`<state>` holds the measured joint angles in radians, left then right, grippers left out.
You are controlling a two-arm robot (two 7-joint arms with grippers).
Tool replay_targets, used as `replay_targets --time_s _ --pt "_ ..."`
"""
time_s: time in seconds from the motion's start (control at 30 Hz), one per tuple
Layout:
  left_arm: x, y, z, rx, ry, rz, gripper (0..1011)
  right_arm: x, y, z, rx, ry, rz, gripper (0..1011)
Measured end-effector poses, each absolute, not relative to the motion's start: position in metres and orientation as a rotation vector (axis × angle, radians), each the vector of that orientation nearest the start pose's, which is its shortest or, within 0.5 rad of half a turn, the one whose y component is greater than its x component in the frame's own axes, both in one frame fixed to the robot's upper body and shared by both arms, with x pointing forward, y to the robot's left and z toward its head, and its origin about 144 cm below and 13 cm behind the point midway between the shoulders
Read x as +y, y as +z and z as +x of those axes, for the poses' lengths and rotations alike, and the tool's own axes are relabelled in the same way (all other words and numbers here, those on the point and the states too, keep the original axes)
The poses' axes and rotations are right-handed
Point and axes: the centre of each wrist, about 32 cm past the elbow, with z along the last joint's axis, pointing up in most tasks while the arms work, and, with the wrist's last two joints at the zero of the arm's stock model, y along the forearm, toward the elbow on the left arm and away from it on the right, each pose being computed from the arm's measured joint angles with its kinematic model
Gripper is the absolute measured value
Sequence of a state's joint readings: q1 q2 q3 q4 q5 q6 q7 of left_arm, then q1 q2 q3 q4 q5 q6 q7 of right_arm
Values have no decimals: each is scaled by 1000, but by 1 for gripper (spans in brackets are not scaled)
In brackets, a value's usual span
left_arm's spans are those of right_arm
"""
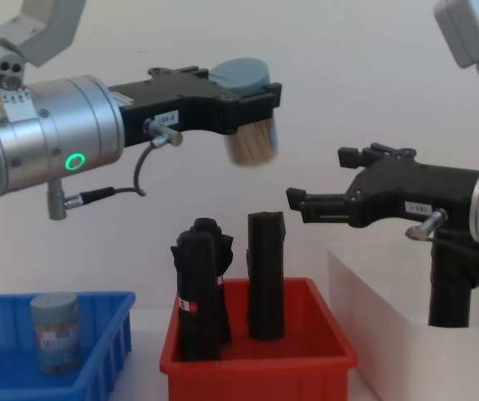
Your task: Pick the cotton swabs from the blue box and place them into the white box.
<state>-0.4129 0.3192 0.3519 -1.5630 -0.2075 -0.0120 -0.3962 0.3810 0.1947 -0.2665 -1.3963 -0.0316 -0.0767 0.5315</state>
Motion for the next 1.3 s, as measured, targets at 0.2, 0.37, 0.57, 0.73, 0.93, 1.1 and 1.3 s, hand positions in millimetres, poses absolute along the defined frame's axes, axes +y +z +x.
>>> replay_targets --time_s 0.2,0.37,0.57,0.73,0.93,1.1,1.3 --pt "204 1268 549 -360 819 -37 664 -210 1224 553 -394 -802 -108 1002" --pt "198 1266 553 -349 802 -38 664 -207 1228 553 -403 -795 -100 1002" --pt "193 1264 555 -338 787 -38 664 -205 1231 554 -403 -793 -100 1002" --pt "191 1262 556 -331 780 -38 664 -203 1232 554 -405 -800 -100 1002" --pt "189 1260 557 -321 774 -37 664 -200 1233 556 -406 -813 -104 1002" --pt "188 1258 557 -317 770 -35 664 -196 1234 557 -405 -817 -107 1002" --pt "187 1257 558 -315 762 -35 664 -191 1236 559 -405 -817 -108 1002"
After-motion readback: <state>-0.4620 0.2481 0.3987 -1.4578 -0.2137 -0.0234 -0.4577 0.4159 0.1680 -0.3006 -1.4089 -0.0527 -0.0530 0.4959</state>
